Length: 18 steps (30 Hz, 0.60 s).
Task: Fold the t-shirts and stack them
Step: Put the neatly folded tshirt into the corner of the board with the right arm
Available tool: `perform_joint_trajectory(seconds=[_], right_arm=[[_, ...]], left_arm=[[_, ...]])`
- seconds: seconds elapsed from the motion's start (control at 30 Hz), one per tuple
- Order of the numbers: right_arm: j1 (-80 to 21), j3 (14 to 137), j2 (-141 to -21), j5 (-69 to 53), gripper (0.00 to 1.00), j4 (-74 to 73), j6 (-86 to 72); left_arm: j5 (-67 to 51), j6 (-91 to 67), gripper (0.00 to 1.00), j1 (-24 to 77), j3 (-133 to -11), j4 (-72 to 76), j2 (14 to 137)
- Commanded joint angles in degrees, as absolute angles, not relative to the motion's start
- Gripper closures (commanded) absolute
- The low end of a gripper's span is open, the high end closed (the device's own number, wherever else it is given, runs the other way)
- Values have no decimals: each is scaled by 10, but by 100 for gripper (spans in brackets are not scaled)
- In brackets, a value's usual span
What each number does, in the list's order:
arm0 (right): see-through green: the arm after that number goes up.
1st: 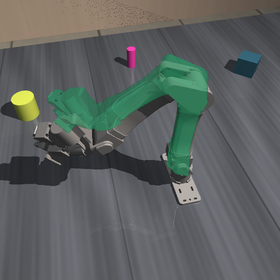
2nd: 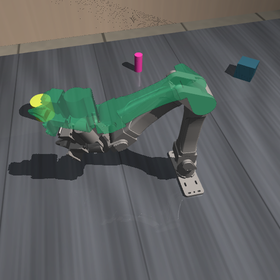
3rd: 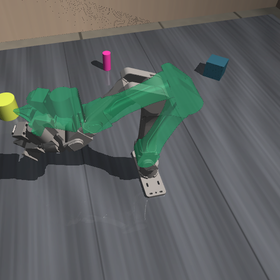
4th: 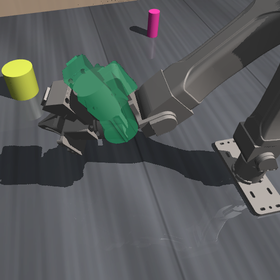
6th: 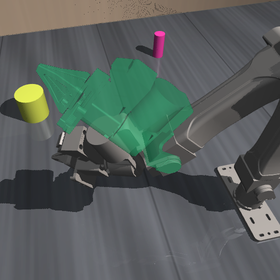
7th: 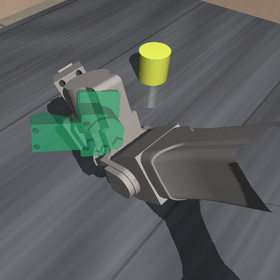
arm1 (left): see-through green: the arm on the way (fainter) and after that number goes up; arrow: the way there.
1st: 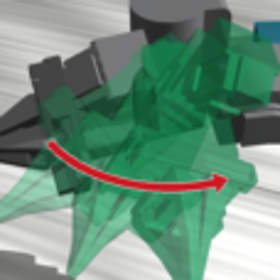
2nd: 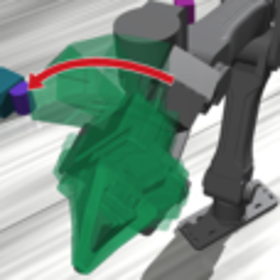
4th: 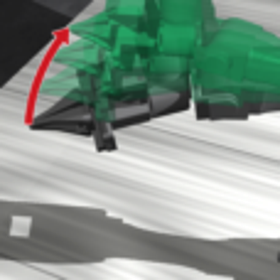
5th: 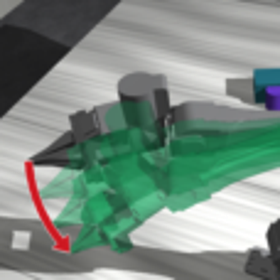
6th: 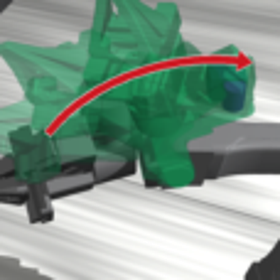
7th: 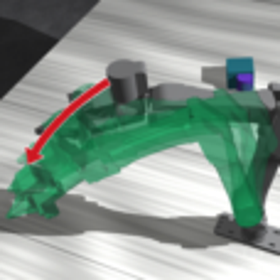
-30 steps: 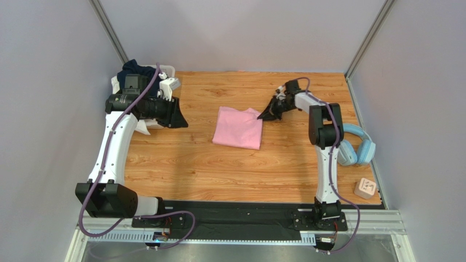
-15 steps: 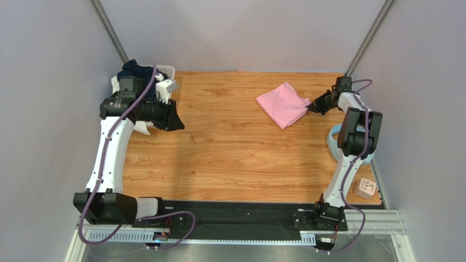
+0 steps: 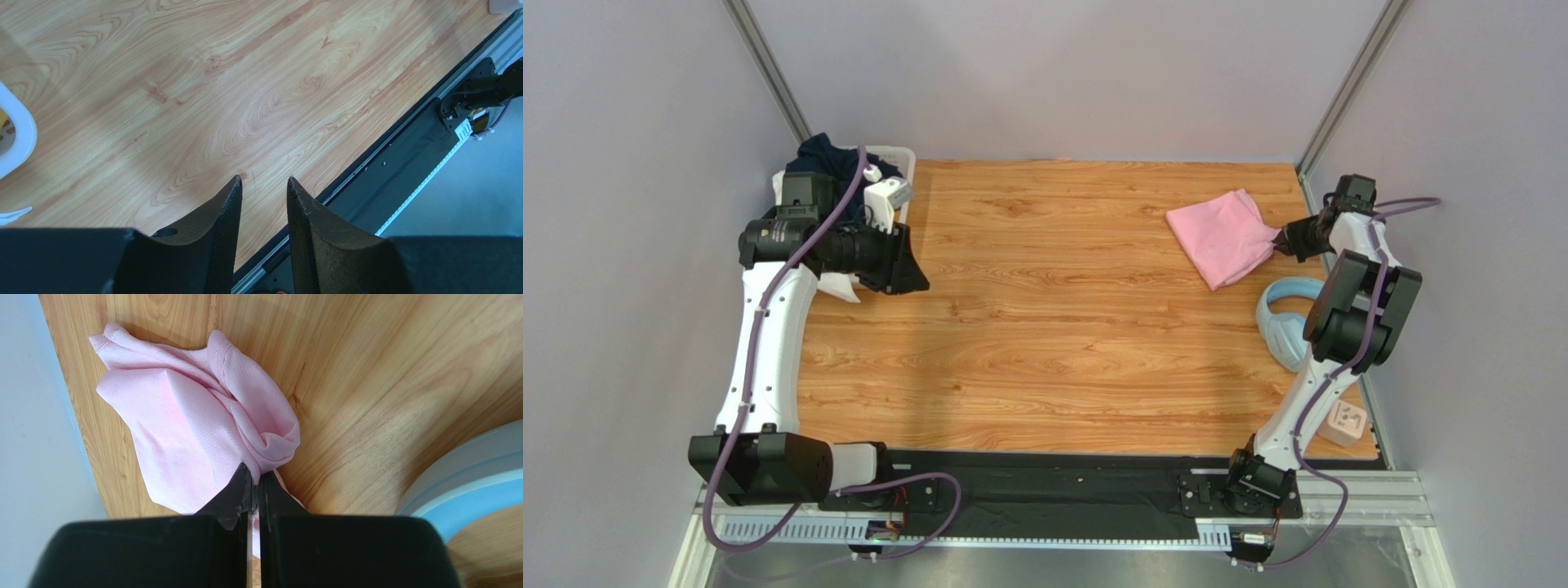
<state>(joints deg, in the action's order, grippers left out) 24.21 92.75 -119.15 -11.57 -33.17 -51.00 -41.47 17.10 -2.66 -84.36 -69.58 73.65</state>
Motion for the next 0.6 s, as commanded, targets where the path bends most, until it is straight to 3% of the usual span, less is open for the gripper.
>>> perform_joint_trajectory(seconds=[0.0, 0.27, 0.3, 0.43, 0.5, 0.53, 0.57], right_arm=[[247, 974, -1211, -85, 100, -342, -526], [247, 991, -1200, 36, 100, -372, -529], [241, 988, -1199, 36, 96, -368, -521], [212, 996, -1214, 63, 58, -402, -464], [193, 988, -1208, 84, 48, -408, -446], [186, 986, -1204, 111, 35, -409, -436], [178, 984, -1201, 122, 28, -409, -421]], left_arm=[[-427, 193, 60, -37, -869, -706, 722], [-432, 194, 60, -41, -875, -706, 734], [-434, 194, 60, -41, -875, -707, 735], [-444, 192, 60, -44, -875, -707, 733], [-446, 192, 60, -45, -875, -708, 731], [-447, 192, 60, -44, -874, -709, 727], [-447, 192, 60, -45, -872, -709, 724]])
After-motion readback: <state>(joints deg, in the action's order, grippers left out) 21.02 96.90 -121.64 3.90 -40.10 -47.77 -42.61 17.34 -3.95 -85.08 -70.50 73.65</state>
